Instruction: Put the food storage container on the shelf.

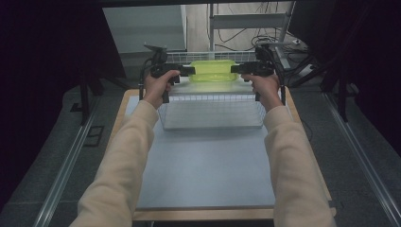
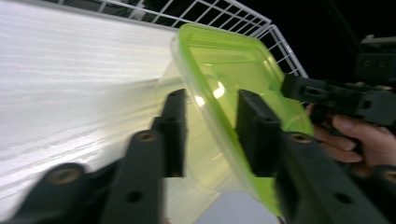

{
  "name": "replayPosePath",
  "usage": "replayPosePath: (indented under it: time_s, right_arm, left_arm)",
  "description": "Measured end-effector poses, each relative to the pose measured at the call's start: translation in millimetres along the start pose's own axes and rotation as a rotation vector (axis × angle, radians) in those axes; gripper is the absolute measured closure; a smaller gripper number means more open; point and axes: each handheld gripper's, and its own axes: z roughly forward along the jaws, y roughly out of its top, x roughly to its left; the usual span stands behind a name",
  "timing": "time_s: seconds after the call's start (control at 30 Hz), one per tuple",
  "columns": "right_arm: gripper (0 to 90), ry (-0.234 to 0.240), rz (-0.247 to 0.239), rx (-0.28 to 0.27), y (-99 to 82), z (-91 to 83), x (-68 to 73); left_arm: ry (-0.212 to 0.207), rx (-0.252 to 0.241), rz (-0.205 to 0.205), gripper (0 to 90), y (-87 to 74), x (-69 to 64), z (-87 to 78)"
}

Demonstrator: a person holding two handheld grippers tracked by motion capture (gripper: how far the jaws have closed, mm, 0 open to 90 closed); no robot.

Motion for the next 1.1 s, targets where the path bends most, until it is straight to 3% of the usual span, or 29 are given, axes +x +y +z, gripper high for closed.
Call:
replayPosePath:
  time_s: [0.1,0.17,0.4,0.53,0.63,0.87,0.97,1.03,1.1]
  right_arm:
    - [58.6,-0.005,0.000,-0.013,-0.4,-0.8,1.2]
    - [54.8,-0.007,-0.022,-0.039,0.2,-3.8,3.7]
    - [46.1,-0.011,-0.057,-0.079,0.6,-15.0,7.2]
    - [42.8,0.011,-0.085,-0.106,-1.5,-29.3,9.3]
    - [41.0,0.034,-0.107,-0.098,-7.3,-41.3,11.6]
    - [39.5,0.043,-0.145,-0.092,-18.0,-56.5,15.3]
    - [38.9,0.055,-0.165,-0.095,-25.9,-66.7,18.4]
    - [38.9,0.060,-0.173,-0.095,-29.2,-69.9,19.1]
    - [38.5,0.060,-0.197,-0.088,-38.4,-76.8,20.5]
  left_arm:
    - [0.000,-0.020,0.004,49.0,-0.4,0.8,0.0]
    - [-0.002,-0.041,0.030,40.0,-0.6,-1.2,-1.5]
    - [0.012,-0.073,0.073,29.1,-1.7,-12.1,-7.2]
    - [0.027,-0.099,0.104,28.1,-6.0,-23.7,-16.3]
    - [0.035,-0.101,0.151,27.8,-13.8,-33.7,-26.9]
    - [0.033,-0.115,0.197,28.0,-29.2,-47.9,-41.6]
    - [0.053,-0.108,0.261,27.4,-41.5,-57.1,-52.1]
    - [0.056,-0.109,0.276,27.4,-45.3,-59.0,-54.7]
    - [0.033,-0.113,0.283,27.2,-57.4,-62.0,-62.0]
